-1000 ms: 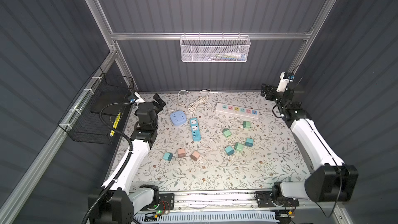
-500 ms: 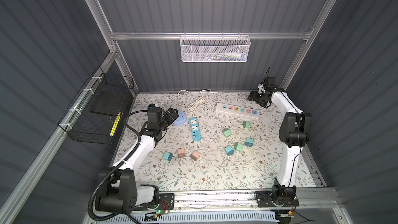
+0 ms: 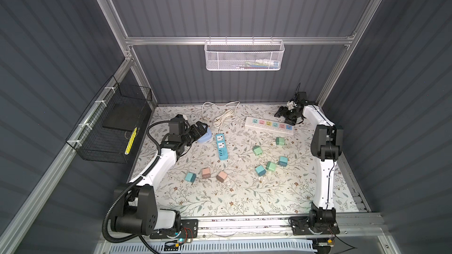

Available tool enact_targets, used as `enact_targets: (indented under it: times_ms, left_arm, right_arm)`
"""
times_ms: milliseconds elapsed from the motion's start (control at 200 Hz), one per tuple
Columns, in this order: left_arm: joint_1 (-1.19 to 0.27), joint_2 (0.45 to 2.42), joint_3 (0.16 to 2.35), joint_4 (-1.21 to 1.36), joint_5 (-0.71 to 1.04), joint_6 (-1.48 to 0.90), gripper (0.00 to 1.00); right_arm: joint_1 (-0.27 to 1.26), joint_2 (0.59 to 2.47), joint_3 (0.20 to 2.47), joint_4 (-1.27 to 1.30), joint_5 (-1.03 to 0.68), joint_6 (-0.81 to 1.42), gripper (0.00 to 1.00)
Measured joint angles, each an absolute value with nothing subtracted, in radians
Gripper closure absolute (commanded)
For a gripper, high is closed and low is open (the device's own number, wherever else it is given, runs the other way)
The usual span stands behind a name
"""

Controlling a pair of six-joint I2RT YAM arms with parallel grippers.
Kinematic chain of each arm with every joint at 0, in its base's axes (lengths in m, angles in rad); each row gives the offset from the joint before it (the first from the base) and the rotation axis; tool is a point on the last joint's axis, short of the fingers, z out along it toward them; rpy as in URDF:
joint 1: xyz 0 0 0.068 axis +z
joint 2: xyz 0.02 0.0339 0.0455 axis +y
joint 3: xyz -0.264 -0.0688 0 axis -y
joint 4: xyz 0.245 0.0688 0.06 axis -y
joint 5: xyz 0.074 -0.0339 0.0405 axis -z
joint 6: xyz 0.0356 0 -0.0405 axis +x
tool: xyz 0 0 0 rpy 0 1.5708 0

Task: Insert the plug
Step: 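Raise both arms and move the grippers toward the white power strip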

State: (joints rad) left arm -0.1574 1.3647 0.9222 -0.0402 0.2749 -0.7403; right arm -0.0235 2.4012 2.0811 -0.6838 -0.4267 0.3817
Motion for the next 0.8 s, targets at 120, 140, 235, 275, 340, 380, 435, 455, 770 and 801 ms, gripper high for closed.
enact_targets:
  times_ms: [120, 140, 235, 275, 340, 380, 435, 455, 770, 801]
  left_arm:
    - [-0.157, 1.365, 0.949, -0.088, 0.286, -0.717, 0.07]
    - [-0.157, 1.365, 0.953, -0.095, 0.285, -0.712, 0.07]
    - [-0.157, 1.364, 0.987, -0.138, 0.284, -0.693, 0.07]
    - [-0.157, 1.363, 0.995, -0.144, 0.285, -0.689, 0.08]
    - [-0.157, 1.36, 1.0, -0.15, 0.286, -0.684, 0.09]
    - [-0.157, 1.359, 1.001, -0.158, 0.286, -0.684, 0.09]
    - [-0.157, 1.357, 1.001, -0.167, 0.286, -0.683, 0.1]
    - [-0.157, 1.357, 1.001, -0.17, 0.286, -0.684, 0.1]
    - [-0.171, 1.34, 1.0, -0.183, 0.314, -0.696, 0.14]
    - [-0.178, 1.338, 1.0, -0.183, 0.316, -0.696, 0.14]
  right_arm:
    - [-0.016, 2.393, 2.054, -0.667, -0.441, 0.376, 0.17]
    - [-0.014, 2.389, 2.044, -0.665, -0.442, 0.374, 0.17]
    - [0.001, 2.358, 1.954, -0.657, -0.443, 0.363, 0.17]
    - [0.01, 2.346, 1.915, -0.654, -0.443, 0.36, 0.17]
    - [0.024, 2.326, 1.866, -0.656, -0.45, 0.358, 0.19]
    - [0.031, 2.312, 1.843, -0.654, -0.449, 0.358, 0.19]
    - [0.043, 2.284, 1.8, -0.643, -0.448, 0.358, 0.18]
    - [0.049, 2.272, 1.778, -0.635, -0.449, 0.358, 0.18]
    - [0.2, 2.021, 1.396, -0.49, -0.438, 0.422, 0.14]
    - [0.219, 2.004, 1.369, -0.476, -0.438, 0.432, 0.14]
